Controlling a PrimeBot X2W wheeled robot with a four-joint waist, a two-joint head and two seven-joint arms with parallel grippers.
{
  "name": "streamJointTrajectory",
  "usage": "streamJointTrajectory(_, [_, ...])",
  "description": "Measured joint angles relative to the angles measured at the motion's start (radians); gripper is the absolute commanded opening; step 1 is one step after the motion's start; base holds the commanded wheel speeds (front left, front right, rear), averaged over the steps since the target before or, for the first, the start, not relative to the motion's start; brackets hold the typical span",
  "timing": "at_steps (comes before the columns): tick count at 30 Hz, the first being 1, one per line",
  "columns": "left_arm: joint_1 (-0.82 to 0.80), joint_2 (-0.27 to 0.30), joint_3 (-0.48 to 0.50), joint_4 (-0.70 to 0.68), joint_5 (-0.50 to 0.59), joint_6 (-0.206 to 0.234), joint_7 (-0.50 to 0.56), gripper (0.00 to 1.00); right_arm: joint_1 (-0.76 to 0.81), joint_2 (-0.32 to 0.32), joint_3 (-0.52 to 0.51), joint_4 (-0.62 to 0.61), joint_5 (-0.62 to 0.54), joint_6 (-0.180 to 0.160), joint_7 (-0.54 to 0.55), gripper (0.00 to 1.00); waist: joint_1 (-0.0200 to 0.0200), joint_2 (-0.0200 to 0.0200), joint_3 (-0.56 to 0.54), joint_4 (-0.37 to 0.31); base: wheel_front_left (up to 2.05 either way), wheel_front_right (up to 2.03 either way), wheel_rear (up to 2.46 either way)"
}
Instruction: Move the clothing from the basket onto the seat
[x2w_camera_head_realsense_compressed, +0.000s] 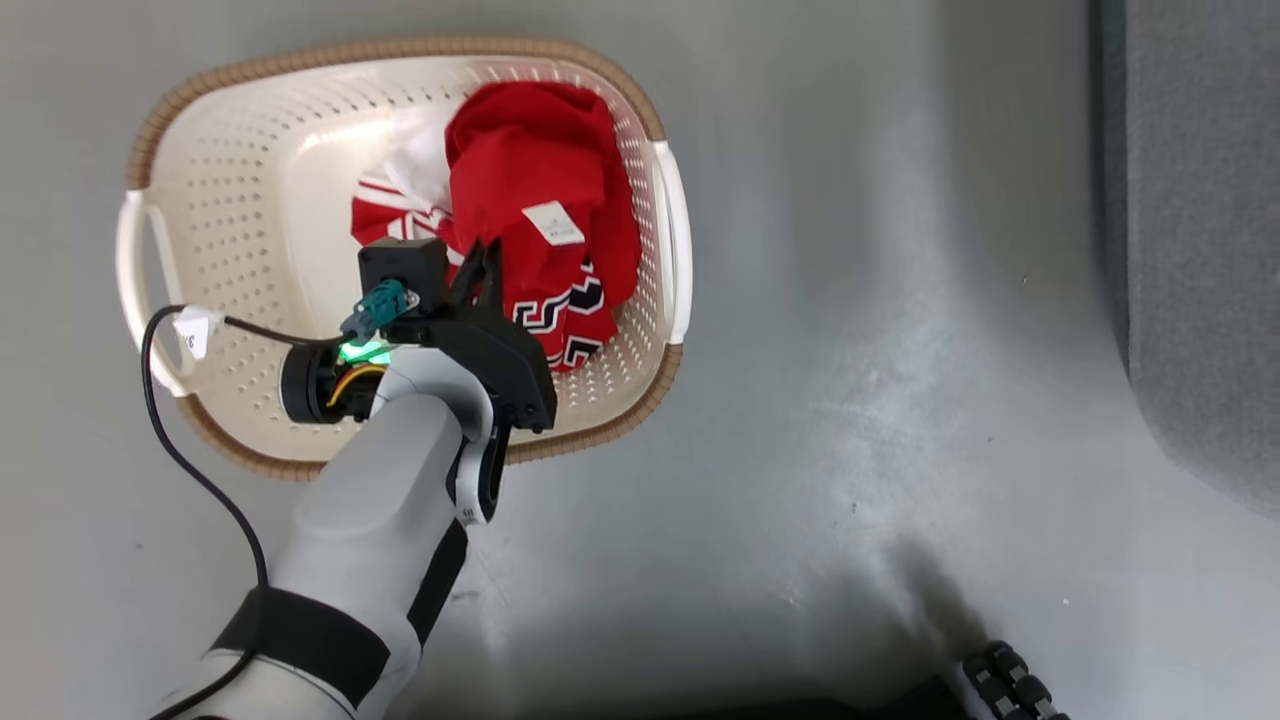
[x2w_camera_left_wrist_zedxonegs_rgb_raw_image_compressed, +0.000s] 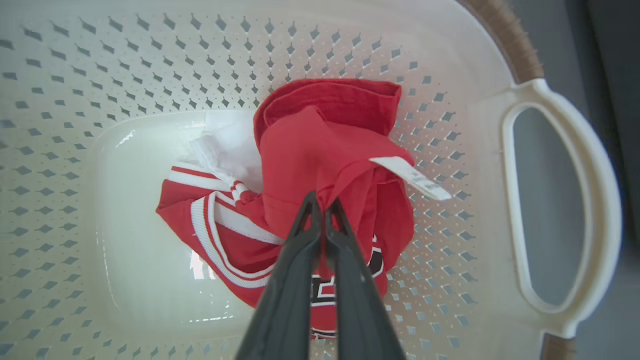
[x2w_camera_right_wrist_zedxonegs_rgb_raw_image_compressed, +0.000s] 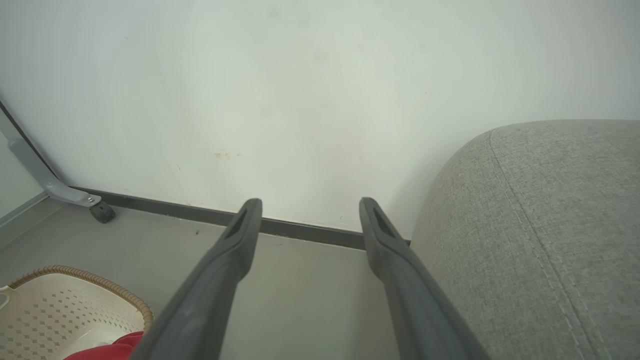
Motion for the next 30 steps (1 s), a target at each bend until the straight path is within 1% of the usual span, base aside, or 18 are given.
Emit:
streamJointTrajectory(7, [0.062, -0.001, 0.052, -0.039, -0.02, 0.0, 0.0, 0.0, 0.021, 0.021, 0.028, 0.034, 0.0, 0.0, 0.0, 1.0, 0.0, 0.0, -0.1, 0.014, 0.0, 0.0, 0.0])
streamJointTrajectory(19, [0.163, -0.001, 0.136, -0.078, -0.02, 0.0, 0.0, 0.0, 0.071, 0.058, 0.071, 0.109, -0.001, 0.0, 0.0, 1.0, 0.0001, 0.0, -0.262, 0.041, 0.0, 0.0, 0.0])
streamJointTrajectory(23, [0.185, -0.001, 0.172, -0.086, -0.004, 0.0, 0.0, 0.0, 0.088, 0.077, 0.08, 0.14, -0.002, 0.0, 0.001, 1.0, 0.0, -0.0001, -0.321, 0.051, 0.0, 0.0, 0.0])
streamJointTrajectory(30, [0.232, -0.001, 0.244, -0.084, 0.069, 0.0, 0.0, 0.0, 0.112, 0.137, 0.12, 0.194, -0.011, 0.0, 0.003, 1.0, 0.0, -0.0001, -0.427, 0.06, 0.0, 0.0, 0.0])
